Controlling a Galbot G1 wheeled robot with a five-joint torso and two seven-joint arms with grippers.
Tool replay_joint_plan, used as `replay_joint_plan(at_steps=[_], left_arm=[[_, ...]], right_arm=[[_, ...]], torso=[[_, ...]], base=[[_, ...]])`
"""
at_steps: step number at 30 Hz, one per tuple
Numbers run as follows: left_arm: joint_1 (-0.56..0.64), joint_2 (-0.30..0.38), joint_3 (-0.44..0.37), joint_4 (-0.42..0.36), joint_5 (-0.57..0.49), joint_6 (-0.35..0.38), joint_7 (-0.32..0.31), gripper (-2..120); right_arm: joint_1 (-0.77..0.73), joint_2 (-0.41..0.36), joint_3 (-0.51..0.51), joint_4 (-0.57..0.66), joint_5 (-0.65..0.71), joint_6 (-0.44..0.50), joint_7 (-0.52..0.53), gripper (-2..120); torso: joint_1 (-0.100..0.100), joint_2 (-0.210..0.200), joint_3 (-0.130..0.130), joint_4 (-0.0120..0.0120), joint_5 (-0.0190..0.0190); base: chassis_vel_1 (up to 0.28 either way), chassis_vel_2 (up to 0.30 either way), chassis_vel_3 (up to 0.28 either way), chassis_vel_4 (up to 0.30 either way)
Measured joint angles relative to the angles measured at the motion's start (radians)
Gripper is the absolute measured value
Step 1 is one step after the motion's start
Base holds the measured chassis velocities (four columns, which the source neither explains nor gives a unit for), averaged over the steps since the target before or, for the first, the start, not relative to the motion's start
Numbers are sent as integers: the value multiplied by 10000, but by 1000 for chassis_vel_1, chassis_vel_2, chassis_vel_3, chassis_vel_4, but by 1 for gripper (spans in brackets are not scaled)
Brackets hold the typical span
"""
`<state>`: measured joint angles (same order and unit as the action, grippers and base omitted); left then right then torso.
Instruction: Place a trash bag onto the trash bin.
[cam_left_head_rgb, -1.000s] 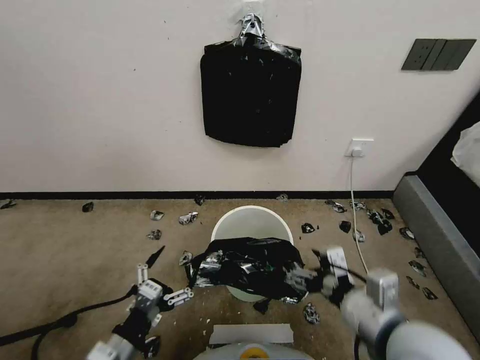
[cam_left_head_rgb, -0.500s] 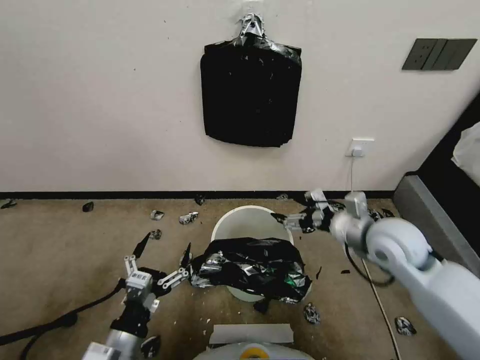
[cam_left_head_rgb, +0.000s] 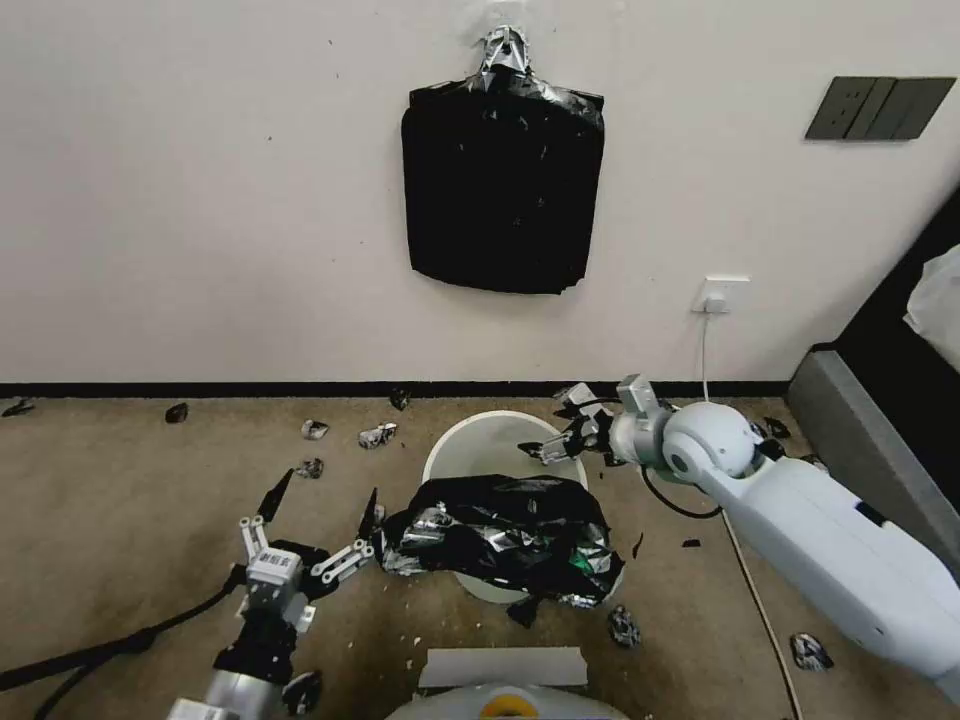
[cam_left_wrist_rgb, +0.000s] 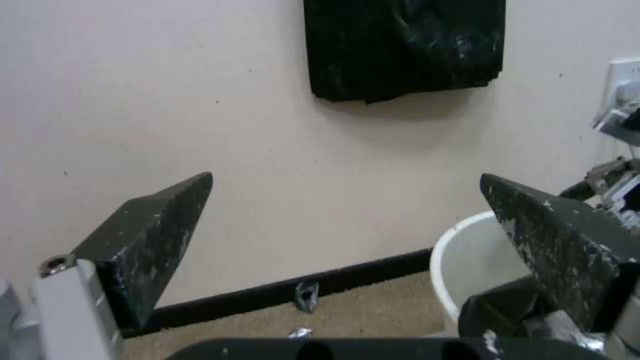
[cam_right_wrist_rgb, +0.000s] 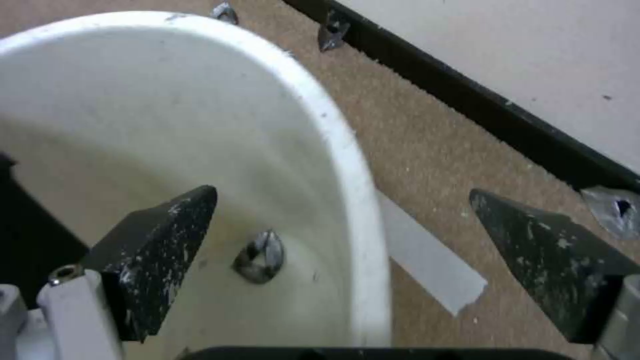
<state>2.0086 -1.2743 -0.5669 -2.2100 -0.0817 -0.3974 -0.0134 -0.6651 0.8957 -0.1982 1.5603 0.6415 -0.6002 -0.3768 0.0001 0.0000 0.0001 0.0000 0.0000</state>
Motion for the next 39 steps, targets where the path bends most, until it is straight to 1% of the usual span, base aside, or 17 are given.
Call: replay_joint_plan(at_steps=[3,4,7,8,10,11,13,14,17,21,24,27,33,36,37,38,39], left_arm=[[9,-41,0,7,-8,28,-10,100],[9,-41,0,7,-8,28,-10,100],[21,-59,-1,6,-32,35,-20,100],[21,-59,-1,6,-32,35,-20,100],[-15,-69,0,50,-51,40,-28,100],[-15,-69,0,50,-51,40,-28,100],[-65,-72,1,132,-58,42,-32,100],[-65,-72,1,132,-58,42,-32,100],[-67,-80,10,165,-81,43,-50,100],[-62,-84,12,164,-100,43,-62,100],[-75,-91,9,164,-128,43,-130,100],[-67,-100,8,149,-151,46,-173,100],[-50,-114,7,46,-357,156,-227,100],[-90,-105,-27,-43,-462,264,-259,100],[-90,-105,-27,-43,-462,264,-259,100],[-108,-100,-35,-61,-480,286,-267,100],[-138,-95,-38,-77,-505,322,-280,100]], right_arm=[[288,184,-220,-388,-74,87,-157,89],[288,184,-220,-388,-74,87,-157,89],[449,274,-390,-519,-79,106,-200,75],[449,274,-390,-519,-79,106,-200,75],[524,322,-520,-559,-78,106,-208,63],[524,322,-520,-559,-78,106,-208,63],[582,343,-656,-654,-102,106,-211,53],[582,343,-656,-654,-102,106,-211,53],[618,345,-786,-735,-140,143,-210,37],[615,377,-784,-752,-141,155,-202,28],[605,373,-793,-742,-99,164,-203,13],[573,332,-807,-662,-42,167,-176,7],[368,92,-754,-239,571,120,439,7],[-48,-224,-430,502,1898,-189,1937,7],[-48,-224,-430,502,1898,-189,1937,7],[-178,-310,-318,735,2342,-301,2376,6],[-383,-422,-152,1086,2993,-415,3100,6]], torso=[[0,0,0,1,-1],[0,0,0,1,-1],[0,0,0,0,-1],[0,0,0,0,-1],[0,0,-1,1,-1],[0,0,-1,1,-1],[0,0,0,1,-2],[0,0,0,1,-2],[0,0,-2,-1,-4],[0,0,-2,-1,-3],[-1,0,-2,-1,-3],[-1,0,-2,-1,-3],[0,0,0,3,2],[0,0,0,2,1],[0,0,0,2,1],[0,0,-1,1,3],[-1,0,0,1,1]], base=[[0,0,0,0],[0,0,0,0],[0,0,0,0],[0,0,0,0],[0,0,0,0],[0,0,0,0],[0,0,0,0],[0,0,0,0],[0,0,0,0],[0,0,0,0],[0,0,0,0],[0,0,0,0],[0,0,0,0],[0,0,0,0],[0,0,0,0],[0,0,0,0],[0,0,0,0]])
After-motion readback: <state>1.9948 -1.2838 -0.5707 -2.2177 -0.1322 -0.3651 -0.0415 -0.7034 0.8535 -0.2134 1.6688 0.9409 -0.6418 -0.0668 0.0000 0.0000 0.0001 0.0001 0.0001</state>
